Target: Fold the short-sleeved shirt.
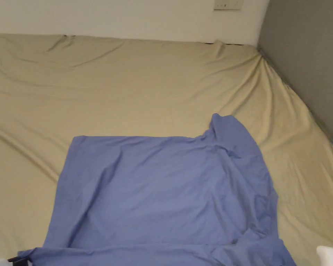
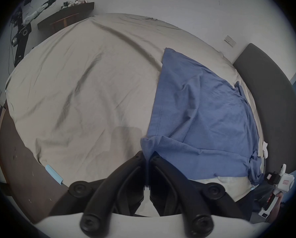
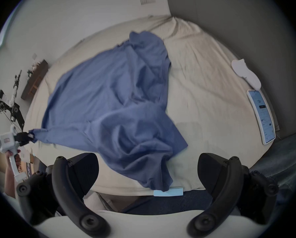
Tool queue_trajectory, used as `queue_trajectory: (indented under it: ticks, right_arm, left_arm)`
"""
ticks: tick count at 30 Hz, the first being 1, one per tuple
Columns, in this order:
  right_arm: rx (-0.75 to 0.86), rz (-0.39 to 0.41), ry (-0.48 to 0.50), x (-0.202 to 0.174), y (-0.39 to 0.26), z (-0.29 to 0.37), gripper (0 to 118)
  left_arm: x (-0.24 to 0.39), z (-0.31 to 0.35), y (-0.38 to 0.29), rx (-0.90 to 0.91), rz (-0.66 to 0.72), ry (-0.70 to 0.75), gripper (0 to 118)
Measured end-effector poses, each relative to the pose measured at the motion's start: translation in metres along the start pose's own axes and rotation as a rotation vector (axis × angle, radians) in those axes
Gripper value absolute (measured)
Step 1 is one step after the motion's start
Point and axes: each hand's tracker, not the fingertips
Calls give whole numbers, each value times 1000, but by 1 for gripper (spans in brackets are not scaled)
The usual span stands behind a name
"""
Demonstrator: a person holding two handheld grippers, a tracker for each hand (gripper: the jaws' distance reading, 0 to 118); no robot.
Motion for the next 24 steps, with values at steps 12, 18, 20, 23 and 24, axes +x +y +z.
queue_trajectory:
  ticks: [12, 18, 20, 23, 24]
  right_arm:
    - [-29, -60, 78, 9, -6, -28, 15]
    - [176, -36, 109, 1, 34, 33, 14]
    - [200, -39, 121, -2, 64, 47, 14]
    - [243, -34, 122, -3, 109, 38, 14]
    - [241, -23, 106, -6, 124, 30, 14]
  left_arm:
    - [6, 16, -5, -10, 36, -17, 4]
    - [14, 43, 30, 96, 41, -75, 4]
    - [20, 45, 52, 112, 56, -92, 4]
    - [32, 26, 91, 143, 48, -82, 4]
    - [38, 15, 102, 141, 42, -68, 4]
